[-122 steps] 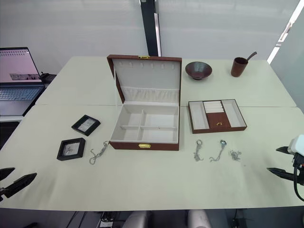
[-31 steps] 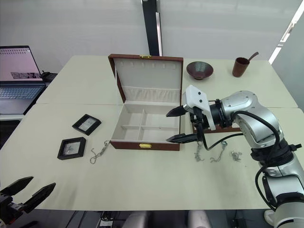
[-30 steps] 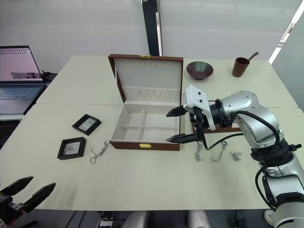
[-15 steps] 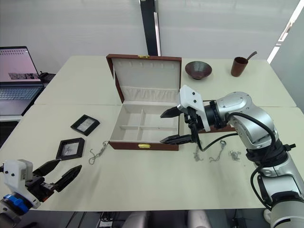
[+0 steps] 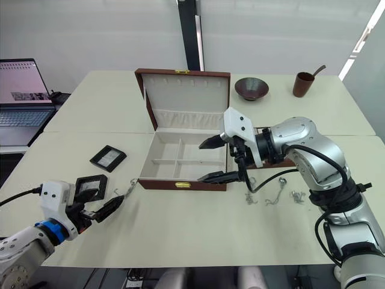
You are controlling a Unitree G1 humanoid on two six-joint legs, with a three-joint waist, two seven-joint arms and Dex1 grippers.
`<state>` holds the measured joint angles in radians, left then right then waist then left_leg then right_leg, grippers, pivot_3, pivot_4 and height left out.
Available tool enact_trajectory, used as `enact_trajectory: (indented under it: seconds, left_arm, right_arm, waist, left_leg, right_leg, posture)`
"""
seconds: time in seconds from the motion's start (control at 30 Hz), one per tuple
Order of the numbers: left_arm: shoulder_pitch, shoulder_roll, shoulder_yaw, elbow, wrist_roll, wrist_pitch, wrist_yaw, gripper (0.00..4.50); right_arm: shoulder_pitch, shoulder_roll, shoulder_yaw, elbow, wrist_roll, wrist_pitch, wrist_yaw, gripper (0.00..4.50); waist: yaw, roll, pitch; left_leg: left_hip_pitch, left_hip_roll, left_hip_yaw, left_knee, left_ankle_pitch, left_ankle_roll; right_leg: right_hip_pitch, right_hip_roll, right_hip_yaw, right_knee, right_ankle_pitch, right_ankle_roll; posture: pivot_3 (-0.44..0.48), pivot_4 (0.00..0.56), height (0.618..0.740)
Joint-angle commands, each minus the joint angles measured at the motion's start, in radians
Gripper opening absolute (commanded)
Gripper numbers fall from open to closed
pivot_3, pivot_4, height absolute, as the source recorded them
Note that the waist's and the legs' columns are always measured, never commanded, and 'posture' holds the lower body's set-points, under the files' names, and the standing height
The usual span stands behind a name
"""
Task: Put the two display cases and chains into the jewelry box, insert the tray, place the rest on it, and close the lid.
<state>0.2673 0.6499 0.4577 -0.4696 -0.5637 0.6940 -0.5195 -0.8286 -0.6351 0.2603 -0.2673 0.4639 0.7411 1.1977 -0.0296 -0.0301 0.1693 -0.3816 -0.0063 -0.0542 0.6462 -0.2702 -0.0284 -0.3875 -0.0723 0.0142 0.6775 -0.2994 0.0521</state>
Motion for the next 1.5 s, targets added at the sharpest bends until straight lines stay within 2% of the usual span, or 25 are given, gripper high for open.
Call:
enact_trajectory:
  seconds: [0.03, 0.67, 1.03, 1.13, 1.4, 1.5]
  left_arm:
    - [-0.046, 0.029, -0.031, 0.020, 0.029, 0.029, 0.019, 4.50]
    - [-0.174, 0.033, -0.178, 0.145, 0.120, 0.061, 0.005, 4.50]
    - [-0.201, 0.019, -0.189, 0.146, 0.119, 0.091, 0.011, 4.50]
    - [-0.201, 0.000, -0.175, 0.123, 0.107, 0.046, -0.005, 4.50]
    - [-0.081, -0.011, 0.013, 0.001, 0.023, -0.073, -0.091, 4.50]
    - [-0.023, -0.005, 0.120, -0.011, 0.007, -0.153, -0.143, 4.50]
  right_arm:
    - [-0.018, 0.001, -0.013, -0.022, 0.010, -0.008, -0.002, 4.46]
    - [-0.009, -0.005, -0.009, -0.020, 0.004, -0.010, 0.002, 4.46]
    - [-0.007, -0.009, -0.011, -0.024, 0.004, -0.008, 0.000, 4.46]
    - [-0.006, -0.012, -0.011, -0.027, 0.002, -0.009, -0.001, 4.46]
    - [0.015, -0.041, -0.020, -0.031, -0.022, -0.049, -0.001, 4.46]
    - [0.028, -0.049, -0.034, -0.032, -0.025, -0.095, 0.009, 4.46]
  waist:
    - [0.000, 0.000, 0.000]
    - [-0.001, 0.000, 0.000]
    - [0.001, 0.000, 0.000]
    - [0.001, 0.000, 0.000]
    - [-0.001, -0.001, 0.001]
    - [0.000, -0.001, 0.001]
  left_leg:
    - [0.000, 0.000, 0.000, 0.000, 0.000, 0.000]
    - [0.000, 0.000, 0.000, 0.000, 0.000, 0.000]
    - [0.000, 0.000, 0.000, 0.000, 0.000, 0.000]
    - [0.000, 0.000, 0.000, 0.000, 0.000, 0.000]
    - [-0.001, 0.001, -0.001, -0.001, 0.000, 0.000]
    - [-0.001, 0.000, 0.000, 0.000, 0.000, 0.000]
  right_leg:
    - [0.000, 0.000, 0.000, 0.000, 0.000, 0.000]
    - [0.000, 0.000, 0.000, 0.000, 0.000, 0.000]
    - [0.000, 0.000, 0.000, 0.000, 0.000, 0.000]
    - [0.000, 0.000, 0.000, 0.000, 0.000, 0.000]
    - [-0.001, -0.001, 0.000, -0.001, 0.000, -0.001]
    - [-0.001, -0.001, 0.000, -0.001, 0.000, -0.001]
  posture:
    - [0.000, 0.150, 0.733]
    - [0.000, 0.150, 0.733]
    - [0.000, 0.150, 0.733]
    - [0.000, 0.150, 0.733]
    - [0.000, 0.150, 0.733]
    - [0.000, 0.150, 0.733]
